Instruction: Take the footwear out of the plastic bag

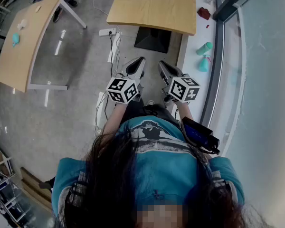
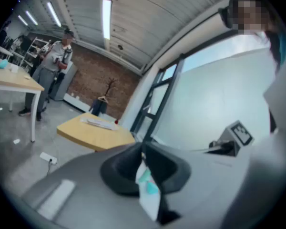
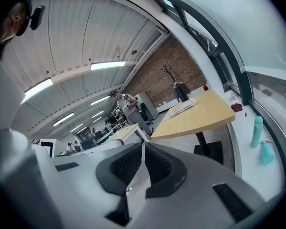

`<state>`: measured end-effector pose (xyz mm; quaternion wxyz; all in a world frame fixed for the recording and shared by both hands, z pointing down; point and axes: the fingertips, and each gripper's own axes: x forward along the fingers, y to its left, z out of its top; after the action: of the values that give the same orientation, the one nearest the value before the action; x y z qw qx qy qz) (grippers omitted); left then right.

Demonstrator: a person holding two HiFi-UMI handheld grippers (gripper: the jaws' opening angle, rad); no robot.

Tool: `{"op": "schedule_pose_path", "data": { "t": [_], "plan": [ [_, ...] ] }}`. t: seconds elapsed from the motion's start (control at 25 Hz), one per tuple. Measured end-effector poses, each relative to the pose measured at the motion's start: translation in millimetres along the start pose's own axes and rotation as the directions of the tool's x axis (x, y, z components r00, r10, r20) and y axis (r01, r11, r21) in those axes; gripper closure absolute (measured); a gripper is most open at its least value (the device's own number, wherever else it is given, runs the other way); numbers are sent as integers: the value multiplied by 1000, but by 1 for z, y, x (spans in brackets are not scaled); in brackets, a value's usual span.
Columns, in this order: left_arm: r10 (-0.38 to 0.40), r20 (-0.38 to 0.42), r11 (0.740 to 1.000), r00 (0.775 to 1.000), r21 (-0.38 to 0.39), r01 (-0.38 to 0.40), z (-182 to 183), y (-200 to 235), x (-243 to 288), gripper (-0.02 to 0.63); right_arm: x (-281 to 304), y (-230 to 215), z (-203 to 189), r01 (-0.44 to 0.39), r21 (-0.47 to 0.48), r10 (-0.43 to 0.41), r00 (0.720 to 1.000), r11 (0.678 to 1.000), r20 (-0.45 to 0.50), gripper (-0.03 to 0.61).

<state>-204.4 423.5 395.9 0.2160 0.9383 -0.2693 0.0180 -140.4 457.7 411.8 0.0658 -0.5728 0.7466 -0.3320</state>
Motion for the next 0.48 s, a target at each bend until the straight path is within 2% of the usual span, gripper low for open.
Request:
{"op": "schedule_pose_path", "data": {
  "t": [0.2, 0.48],
  "plan": [
    [-10, -14, 1000, 1000, -10, 10, -3, -3, 5, 604, -3, -9, 7, 0, 44, -2, 999, 999, 33, 549],
    [-28, -21, 999, 999, -22, 27, 7, 7, 18, 604, 4, -15, 14, 33, 30, -33, 999, 999, 22, 549]
  ]
}}
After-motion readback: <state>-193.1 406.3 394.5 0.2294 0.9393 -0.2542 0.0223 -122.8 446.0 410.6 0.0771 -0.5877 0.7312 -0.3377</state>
